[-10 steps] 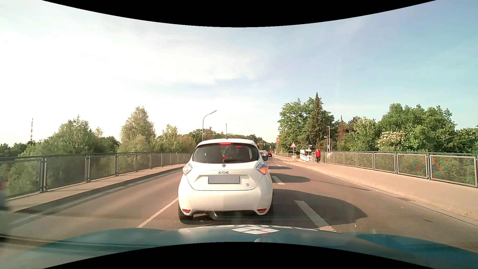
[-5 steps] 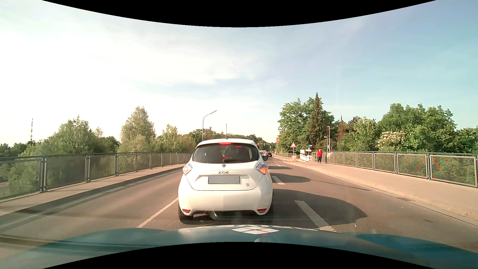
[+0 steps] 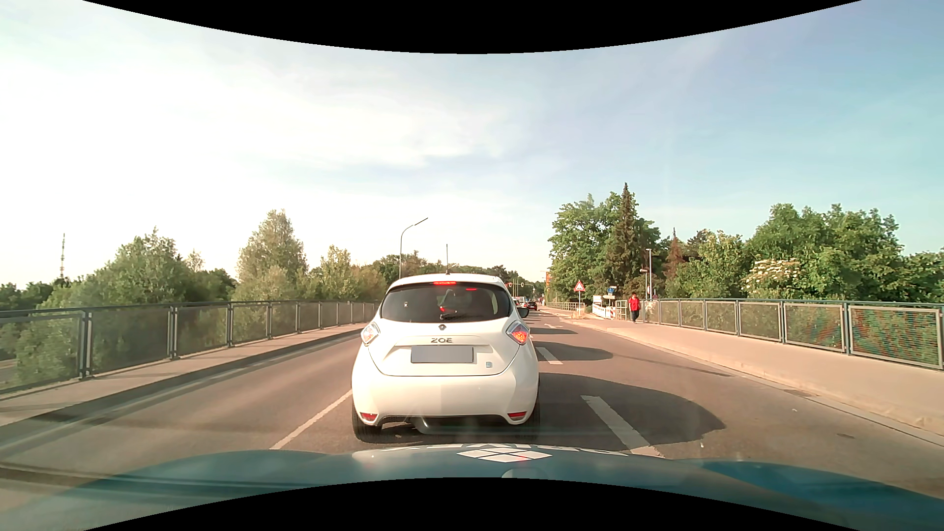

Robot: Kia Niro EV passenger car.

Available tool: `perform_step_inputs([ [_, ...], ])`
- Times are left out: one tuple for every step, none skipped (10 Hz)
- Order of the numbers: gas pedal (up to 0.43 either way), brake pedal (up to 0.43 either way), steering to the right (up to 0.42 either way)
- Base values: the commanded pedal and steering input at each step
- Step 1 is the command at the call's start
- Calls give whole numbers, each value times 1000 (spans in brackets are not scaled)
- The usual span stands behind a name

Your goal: Follow the waypoints while adhering to traffic rules and regulations

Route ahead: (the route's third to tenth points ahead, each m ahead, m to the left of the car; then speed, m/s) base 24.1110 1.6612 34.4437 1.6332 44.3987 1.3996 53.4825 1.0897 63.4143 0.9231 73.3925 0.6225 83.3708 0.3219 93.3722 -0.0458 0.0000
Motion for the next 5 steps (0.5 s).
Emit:
perform_step_inputs([
  [0, 238, -3],
  [0, 238, -3],
  [0, 238, -3],
  [0, 238, -3],
  [0, 238, -2],
])
